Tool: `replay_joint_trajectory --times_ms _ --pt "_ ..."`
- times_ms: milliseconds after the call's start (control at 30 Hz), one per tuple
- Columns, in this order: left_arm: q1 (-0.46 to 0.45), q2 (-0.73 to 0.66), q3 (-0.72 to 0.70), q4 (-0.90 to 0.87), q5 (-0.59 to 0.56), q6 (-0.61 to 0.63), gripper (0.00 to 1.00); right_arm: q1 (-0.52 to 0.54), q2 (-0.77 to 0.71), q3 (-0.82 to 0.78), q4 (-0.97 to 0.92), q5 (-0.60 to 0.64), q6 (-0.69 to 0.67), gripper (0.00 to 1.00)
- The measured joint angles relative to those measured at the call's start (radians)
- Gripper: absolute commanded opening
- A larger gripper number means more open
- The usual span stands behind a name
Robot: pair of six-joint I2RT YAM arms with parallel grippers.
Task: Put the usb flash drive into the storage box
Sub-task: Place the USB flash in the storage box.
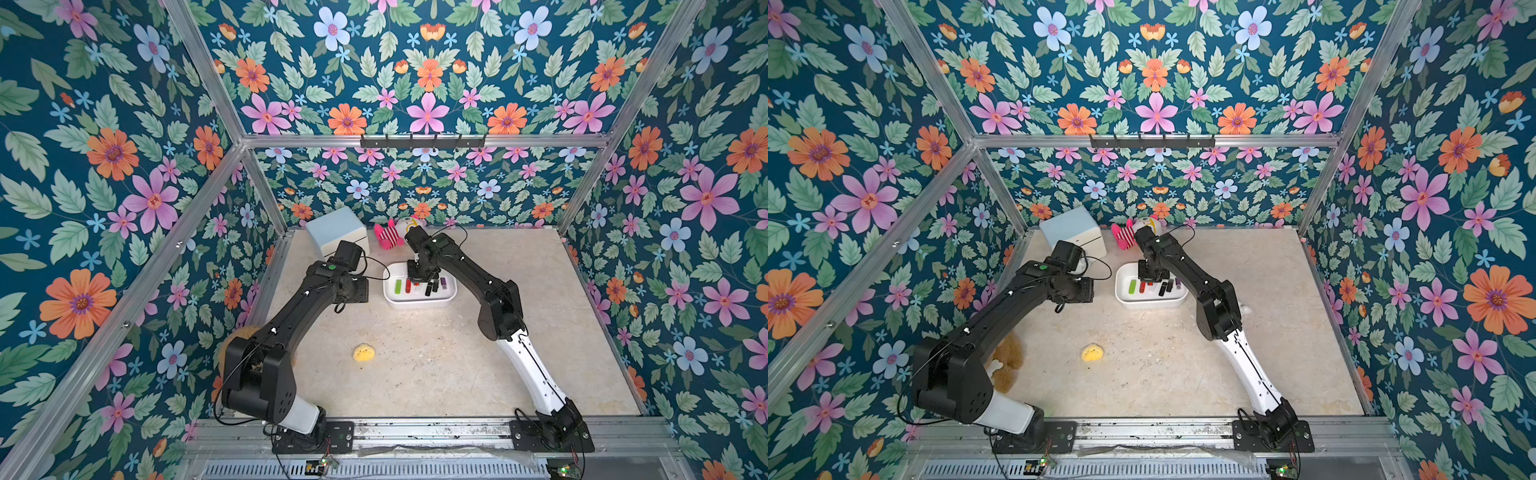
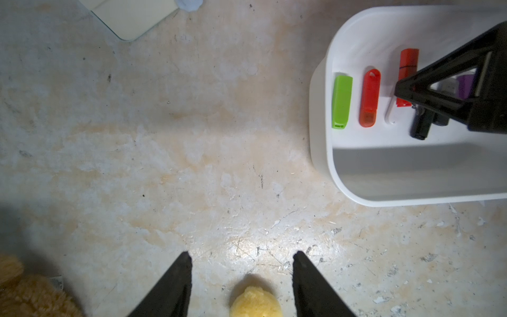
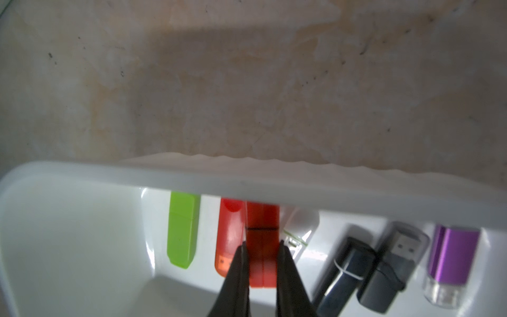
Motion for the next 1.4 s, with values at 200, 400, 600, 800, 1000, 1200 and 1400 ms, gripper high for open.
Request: replay_joint_trajectory --times_ms 200,400,600,800,1000,1200,1400 --pt "0.007 -0.005 -0.007 0.002 0.000 0.000 0.62 -0.004 0.007 0.004 0.011 -0.002 -0.003 0.00" --pt "0.011 -0.005 -0.008 0.002 0.003 0.000 0.62 -0.011 0.017 0.006 0.018 -0.002 -0.011 0.00" --pt "0.013 -0.012 -0.010 0.002 0.003 0.000 0.62 -0.016 0.024 0.015 0.019 -0.008 -0.018 0.00" --pt "0.015 -0.018 -0.018 0.002 0.003 0.001 0.62 -0.018 0.028 0.015 0.021 -0.010 -0.019 0.00" --pt "0.019 -0.021 -0.022 0.002 0.003 0.001 0.62 -0.018 0.035 0.019 0.022 -0.011 -0.019 0.13" --pt "0.021 -0.024 -0.022 0.002 0.003 0.001 0.62 -0.017 0.036 0.023 0.021 -0.010 -0.022 0.30" --pt "0.021 -0.024 -0.026 0.002 0.003 0.001 0.63 -0.018 0.036 0.023 0.021 -0.010 -0.023 0.37"
